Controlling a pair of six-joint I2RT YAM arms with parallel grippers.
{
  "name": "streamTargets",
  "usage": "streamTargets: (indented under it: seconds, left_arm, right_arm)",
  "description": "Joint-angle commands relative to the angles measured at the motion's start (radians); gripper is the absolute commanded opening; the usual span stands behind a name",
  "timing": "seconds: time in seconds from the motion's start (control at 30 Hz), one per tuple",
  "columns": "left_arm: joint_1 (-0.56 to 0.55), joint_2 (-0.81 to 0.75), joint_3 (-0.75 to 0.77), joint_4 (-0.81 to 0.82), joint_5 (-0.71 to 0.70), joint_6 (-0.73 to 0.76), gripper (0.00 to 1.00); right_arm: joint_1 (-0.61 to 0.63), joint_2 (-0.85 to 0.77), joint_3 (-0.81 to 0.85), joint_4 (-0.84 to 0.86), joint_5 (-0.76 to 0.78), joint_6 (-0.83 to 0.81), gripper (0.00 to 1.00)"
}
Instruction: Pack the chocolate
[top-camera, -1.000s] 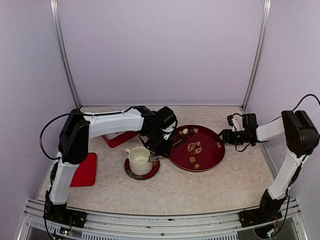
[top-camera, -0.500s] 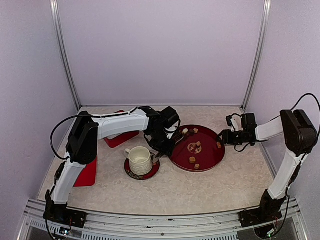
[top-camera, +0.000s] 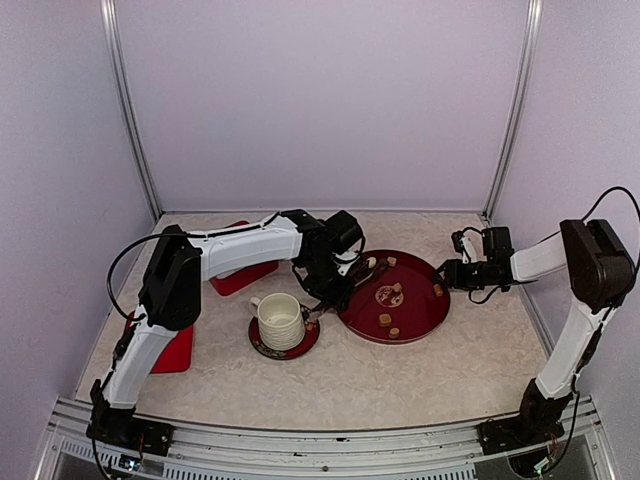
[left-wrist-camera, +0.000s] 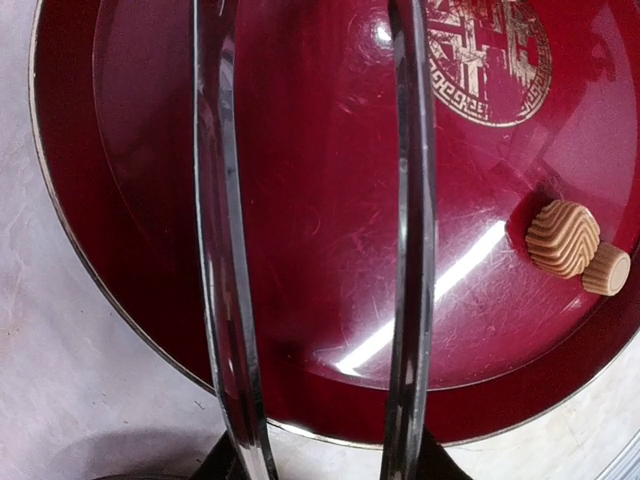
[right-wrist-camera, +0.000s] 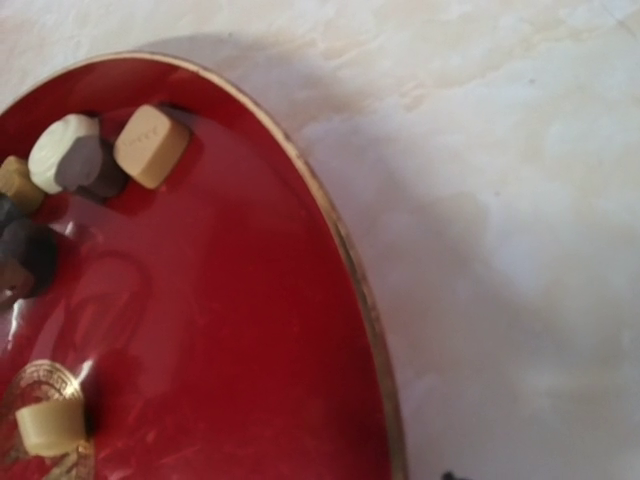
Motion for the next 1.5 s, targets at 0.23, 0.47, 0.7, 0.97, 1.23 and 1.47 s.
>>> streamTargets:
  seconds: [0.23, 0.47, 0.7, 0.97, 1.23, 1.47]
  left_arm:
    - [-0.027, 0.064, 0.088, -0.075, -0.104, 0.025, 0.37]
    - [-0.036, 0.066, 0.093, -0.090, -0.134, 0.018, 0.36]
    - [-0.053, 0.089, 0.121, -0.113, -0.170, 0.014, 0.32]
    - [-0.066, 0.094, 0.122, -0.127, -0.215, 0.019, 0.33]
    - [-0.071, 0.065, 0.122, -0.125, -0.254, 0.023, 0.28]
    - [-0.057, -0.018, 0.106, -0.101, -0.248, 0.016, 0.26]
  right_arm:
    - [0.011, 0.000, 0.010, 0.020, -0.012, 0.001, 0.50]
    - [0.011, 0.002, 0.011, 0.023, -0.015, 0.000, 0.50]
    - [0.011, -0.003, 0.007, 0.031, -0.030, 0.005, 0.50]
    - [0.010, -0.005, -0.010, 0.066, -0.069, 0.033, 0.49]
    - [0.011, -0.014, -0.020, 0.067, -0.067, 0.032, 0.49]
    - [0.011, -0.021, -0.025, 0.065, -0.063, 0.029, 0.49]
